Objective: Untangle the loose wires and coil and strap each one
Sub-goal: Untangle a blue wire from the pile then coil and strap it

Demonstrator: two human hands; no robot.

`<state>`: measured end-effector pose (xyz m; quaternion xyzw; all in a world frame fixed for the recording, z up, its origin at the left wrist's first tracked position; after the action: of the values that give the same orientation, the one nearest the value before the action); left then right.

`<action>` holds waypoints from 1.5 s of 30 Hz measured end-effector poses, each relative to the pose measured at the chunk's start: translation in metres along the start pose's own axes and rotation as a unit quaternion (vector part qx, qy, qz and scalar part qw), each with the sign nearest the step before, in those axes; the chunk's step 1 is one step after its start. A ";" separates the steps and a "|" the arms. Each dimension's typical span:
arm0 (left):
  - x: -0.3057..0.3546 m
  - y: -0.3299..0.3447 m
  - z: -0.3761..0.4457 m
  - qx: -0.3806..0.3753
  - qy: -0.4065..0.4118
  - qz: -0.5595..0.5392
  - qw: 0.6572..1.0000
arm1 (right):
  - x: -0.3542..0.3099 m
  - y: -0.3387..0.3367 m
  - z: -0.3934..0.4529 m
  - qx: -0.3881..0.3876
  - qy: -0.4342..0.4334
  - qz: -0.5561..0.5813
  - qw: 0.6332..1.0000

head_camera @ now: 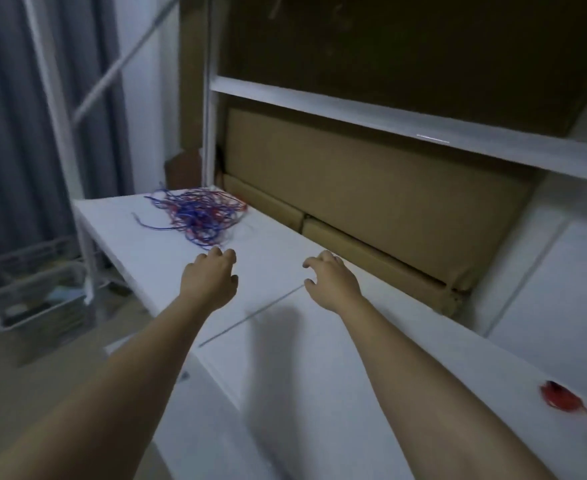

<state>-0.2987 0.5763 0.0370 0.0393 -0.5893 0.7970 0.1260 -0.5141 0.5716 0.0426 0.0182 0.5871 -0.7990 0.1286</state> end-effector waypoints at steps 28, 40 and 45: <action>-0.420 -0.003 0.248 0.014 0.001 -0.045 0.999 | -0.334 0.234 0.317 -0.122 -0.066 0.037 0.990; -0.412 0.094 0.326 -0.114 0.279 -0.063 0.952 | -0.332 0.278 0.366 -0.062 0.022 0.177 0.982; -0.394 0.084 0.358 -0.150 0.306 -0.352 0.872 | -0.316 0.245 0.375 0.114 0.083 0.270 0.952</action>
<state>0.0306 0.1528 -0.0158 -0.0211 -0.5812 0.5742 0.5762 -0.1069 0.2077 -0.0131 0.2571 0.4734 -0.7920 0.2874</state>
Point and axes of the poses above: each hand's wrist, its own z-axis towards the middle knuckle, its own y-axis out of the palm, x = y × z, the point moved 5 cm from there along z, towards the middle knuckle, and after that the axes turned 2 degrees about x, right-handed, at the moved point
